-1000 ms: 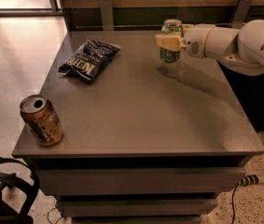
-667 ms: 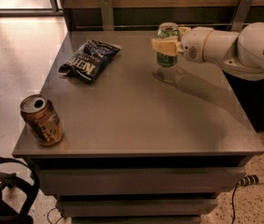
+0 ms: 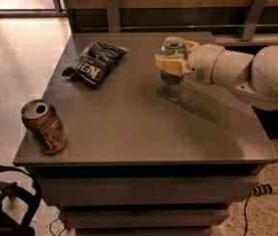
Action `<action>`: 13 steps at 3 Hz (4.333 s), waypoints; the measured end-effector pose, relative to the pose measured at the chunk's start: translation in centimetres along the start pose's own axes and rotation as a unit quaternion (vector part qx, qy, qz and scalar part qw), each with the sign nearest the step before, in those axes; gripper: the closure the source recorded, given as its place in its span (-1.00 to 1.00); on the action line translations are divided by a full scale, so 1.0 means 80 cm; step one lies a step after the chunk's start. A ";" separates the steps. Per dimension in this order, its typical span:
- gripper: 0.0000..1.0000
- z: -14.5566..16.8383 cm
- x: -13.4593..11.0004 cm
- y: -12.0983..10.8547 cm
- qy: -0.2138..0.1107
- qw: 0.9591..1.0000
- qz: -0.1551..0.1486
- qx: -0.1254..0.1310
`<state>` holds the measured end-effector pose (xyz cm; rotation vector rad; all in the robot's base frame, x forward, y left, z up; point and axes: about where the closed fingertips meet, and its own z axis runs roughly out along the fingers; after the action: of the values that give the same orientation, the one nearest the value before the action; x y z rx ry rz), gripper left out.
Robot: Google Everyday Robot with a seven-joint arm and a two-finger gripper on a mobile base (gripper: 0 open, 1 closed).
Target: Move green can near orange can
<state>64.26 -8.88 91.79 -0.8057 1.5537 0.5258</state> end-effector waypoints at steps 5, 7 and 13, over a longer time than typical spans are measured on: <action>1.00 0.028 -0.043 0.146 -0.019 0.996 0.012 -0.090; 1.00 0.058 -0.029 0.245 -0.037 0.992 0.033 -0.120; 0.16 0.053 -0.006 0.291 0.000 0.991 0.058 -0.119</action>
Offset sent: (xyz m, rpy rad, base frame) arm -0.0684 0.0525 -0.0014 0.0632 -0.0201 0.1016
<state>49.66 9.47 88.86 -0.8987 1.5631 0.8079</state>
